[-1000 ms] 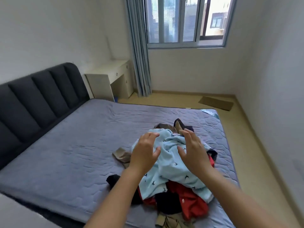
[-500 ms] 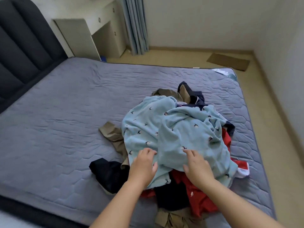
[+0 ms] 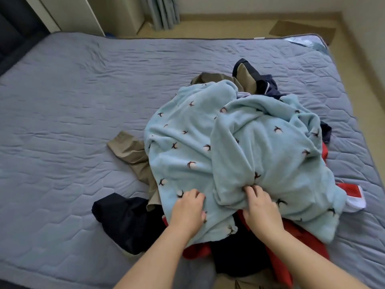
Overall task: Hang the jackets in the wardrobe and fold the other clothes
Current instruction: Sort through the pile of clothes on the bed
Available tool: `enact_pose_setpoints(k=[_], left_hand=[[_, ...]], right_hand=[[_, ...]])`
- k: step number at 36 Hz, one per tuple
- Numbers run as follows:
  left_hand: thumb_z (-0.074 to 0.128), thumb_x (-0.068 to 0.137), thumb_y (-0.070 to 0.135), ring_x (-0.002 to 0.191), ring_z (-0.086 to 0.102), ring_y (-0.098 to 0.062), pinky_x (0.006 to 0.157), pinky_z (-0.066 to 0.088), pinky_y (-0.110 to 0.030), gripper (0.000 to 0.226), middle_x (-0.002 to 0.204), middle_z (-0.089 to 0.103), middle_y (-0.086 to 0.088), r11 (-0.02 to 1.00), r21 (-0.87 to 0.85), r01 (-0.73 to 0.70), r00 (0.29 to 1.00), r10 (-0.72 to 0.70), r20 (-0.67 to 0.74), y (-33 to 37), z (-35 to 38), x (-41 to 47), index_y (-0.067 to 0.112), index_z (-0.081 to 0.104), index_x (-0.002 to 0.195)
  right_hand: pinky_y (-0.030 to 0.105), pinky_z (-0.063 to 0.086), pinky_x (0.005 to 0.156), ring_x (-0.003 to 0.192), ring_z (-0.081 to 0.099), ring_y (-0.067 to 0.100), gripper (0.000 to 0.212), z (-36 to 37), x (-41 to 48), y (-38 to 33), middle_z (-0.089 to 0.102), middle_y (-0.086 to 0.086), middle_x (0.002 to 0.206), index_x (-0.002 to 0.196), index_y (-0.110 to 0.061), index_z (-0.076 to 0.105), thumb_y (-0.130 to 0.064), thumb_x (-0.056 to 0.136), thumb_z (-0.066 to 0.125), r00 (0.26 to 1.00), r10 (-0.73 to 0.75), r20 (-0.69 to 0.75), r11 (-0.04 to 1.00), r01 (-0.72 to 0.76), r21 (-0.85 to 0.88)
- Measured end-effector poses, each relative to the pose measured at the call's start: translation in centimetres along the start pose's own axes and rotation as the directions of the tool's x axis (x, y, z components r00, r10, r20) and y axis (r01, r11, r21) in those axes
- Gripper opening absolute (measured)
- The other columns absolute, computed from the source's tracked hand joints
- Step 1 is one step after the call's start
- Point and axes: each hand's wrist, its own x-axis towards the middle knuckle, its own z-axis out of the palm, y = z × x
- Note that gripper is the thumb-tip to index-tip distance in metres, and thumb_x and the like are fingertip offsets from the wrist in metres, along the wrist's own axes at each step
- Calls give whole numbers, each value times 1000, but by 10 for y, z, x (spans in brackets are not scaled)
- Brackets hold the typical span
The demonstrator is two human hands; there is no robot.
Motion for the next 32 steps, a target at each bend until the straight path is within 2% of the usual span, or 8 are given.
enact_pose_setpoints(k=[7,11,13,16,22,26,29,32], left_hand=[[50,90,30,120,41,-19,94,42,-31,55,136,39,2,996,-79,28,997,-34,-68,4,11,21,20,32,141],[55,86,41,127,37,-16,103,37,-32,69,140,37,4,952,-304,34,997,-54,-56,11,11,28,23,25,145],[59,81,45,127,38,-14,104,38,-35,72,138,39,6,875,-482,41,998,-60,-24,19,7,31,27,27,143],[63,73,44,124,42,-11,103,40,-33,70,132,44,7,684,-727,54,997,-73,5,33,-2,37,32,36,136],[59,83,10,96,61,-16,88,51,-35,23,99,66,-1,450,-892,38,985,-165,-41,61,-26,42,17,59,104],[48,81,-3,92,62,-19,83,52,-30,28,93,68,-6,286,-950,128,963,-265,50,78,-44,38,17,61,96],[37,79,-9,85,58,-18,74,48,-25,36,81,62,1,276,-940,199,959,-255,128,87,-63,30,18,59,87],[32,81,-11,88,56,-22,80,49,-32,39,82,60,-4,309,-921,239,961,-214,178,92,-91,22,17,58,79]], right_hand=[[41,47,70,89,56,30,37,3,13,8,57,7,103,112,-13,60,-11,75,66,995,-18,-95,1000,18,-8],[35,40,70,90,56,27,13,-7,23,11,57,3,94,98,-13,56,-19,86,57,997,-24,-73,996,31,88],[32,34,65,84,57,27,3,-12,26,14,57,2,86,87,-13,51,-15,88,53,998,-31,-55,987,40,156],[33,35,61,76,55,25,13,-19,28,17,52,-1,75,76,-16,42,-9,86,46,997,-60,42,973,49,226],[37,49,69,76,62,23,24,-33,21,27,67,3,81,89,-18,63,-12,86,40,961,-129,244,937,37,348],[36,47,69,75,60,21,20,-51,13,31,64,2,76,82,-18,59,-13,86,40,950,-169,264,928,63,367],[35,44,65,71,56,19,19,-72,2,34,55,-5,66,67,-29,47,-18,83,44,945,-185,269,919,70,389],[31,45,67,71,54,10,15,-94,-6,36,56,-8,73,77,-38,47,-25,83,50,961,-148,236,892,27,450]])
